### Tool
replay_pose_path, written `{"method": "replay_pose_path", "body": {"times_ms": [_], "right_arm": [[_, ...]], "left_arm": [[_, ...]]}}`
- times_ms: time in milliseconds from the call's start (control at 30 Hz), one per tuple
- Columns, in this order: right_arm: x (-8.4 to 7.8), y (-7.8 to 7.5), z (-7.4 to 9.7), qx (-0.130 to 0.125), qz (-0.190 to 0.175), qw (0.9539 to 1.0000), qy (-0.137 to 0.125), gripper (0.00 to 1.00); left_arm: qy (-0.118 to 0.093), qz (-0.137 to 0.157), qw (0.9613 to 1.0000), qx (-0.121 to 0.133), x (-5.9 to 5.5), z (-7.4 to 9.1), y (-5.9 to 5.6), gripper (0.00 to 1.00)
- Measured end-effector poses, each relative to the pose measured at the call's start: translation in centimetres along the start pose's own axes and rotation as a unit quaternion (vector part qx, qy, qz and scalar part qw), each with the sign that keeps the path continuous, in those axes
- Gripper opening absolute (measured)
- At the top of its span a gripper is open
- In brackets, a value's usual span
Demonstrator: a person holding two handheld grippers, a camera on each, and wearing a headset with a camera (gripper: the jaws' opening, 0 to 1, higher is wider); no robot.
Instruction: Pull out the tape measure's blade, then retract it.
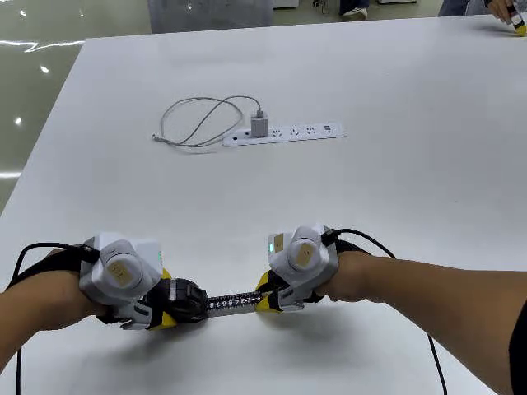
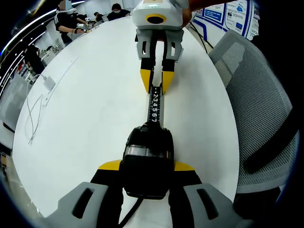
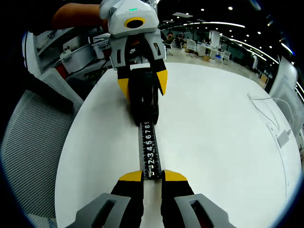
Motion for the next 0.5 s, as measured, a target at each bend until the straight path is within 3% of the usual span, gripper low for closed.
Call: {"method": "replay_pose_path", "body": {"times_ms": [500], "right_arm": [[-0.73, -0.24, 0.85, -0.005, -0.004, 1.0000, 0.004, 0.09]], "left_arm": [[-0.001, -0.003, 1.0000, -0.001, 0.05, -0.07, -0.01, 0.32]]}}
Point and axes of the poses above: the centre of the closed fingertips' face, and the gripper's own axes: z roughly backward along the fingers, y roughly to its left, x roughly out of its top, the point moved 8 cm from there along z, roughly backward along the fingers, and after that the axes turned 11 degrees about -z, right-handed, at the moved point
